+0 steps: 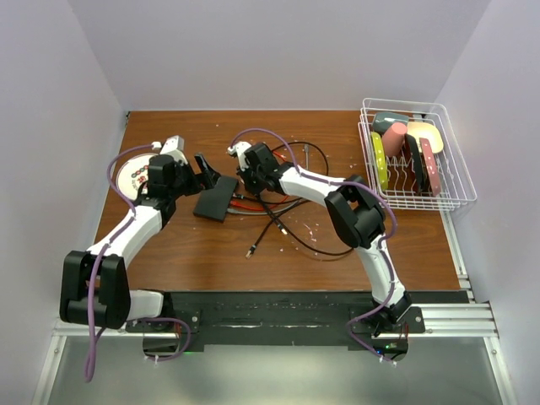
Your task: Insert the plug into the switch port
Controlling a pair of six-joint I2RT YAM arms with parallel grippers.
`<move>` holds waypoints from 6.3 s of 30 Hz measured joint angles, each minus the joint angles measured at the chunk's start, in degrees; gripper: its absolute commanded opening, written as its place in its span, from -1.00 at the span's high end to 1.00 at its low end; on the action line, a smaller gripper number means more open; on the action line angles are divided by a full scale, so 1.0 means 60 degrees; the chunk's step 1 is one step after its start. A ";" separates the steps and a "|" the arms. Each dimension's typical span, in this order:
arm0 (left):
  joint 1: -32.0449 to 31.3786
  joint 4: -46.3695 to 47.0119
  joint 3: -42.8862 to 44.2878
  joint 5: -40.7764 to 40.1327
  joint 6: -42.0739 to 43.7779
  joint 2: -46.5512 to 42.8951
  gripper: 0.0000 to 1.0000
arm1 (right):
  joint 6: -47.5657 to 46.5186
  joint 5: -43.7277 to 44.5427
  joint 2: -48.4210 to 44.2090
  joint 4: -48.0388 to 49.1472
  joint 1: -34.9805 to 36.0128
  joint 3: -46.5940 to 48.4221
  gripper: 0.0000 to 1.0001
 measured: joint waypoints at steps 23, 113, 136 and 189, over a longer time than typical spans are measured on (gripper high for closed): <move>0.0619 0.0244 -0.0095 -0.0036 0.0346 0.0532 -0.91 | -0.0390 -0.1774 -0.0098 -0.1439 0.0688 -0.0117 1.00; 0.1413 0.1147 -0.0372 0.1264 0.0572 0.3049 -0.20 | 0.0288 0.0004 0.0106 -0.1916 0.1730 0.0415 1.00; 0.1435 0.1610 -0.0375 0.1650 0.0838 0.3206 -0.18 | 0.0350 0.0277 0.0754 -0.3144 0.1770 0.1767 1.00; 0.1104 0.1730 0.0845 0.2208 0.1424 0.4535 0.01 | -0.0659 -0.0280 0.0845 -0.2987 0.1268 0.1978 1.00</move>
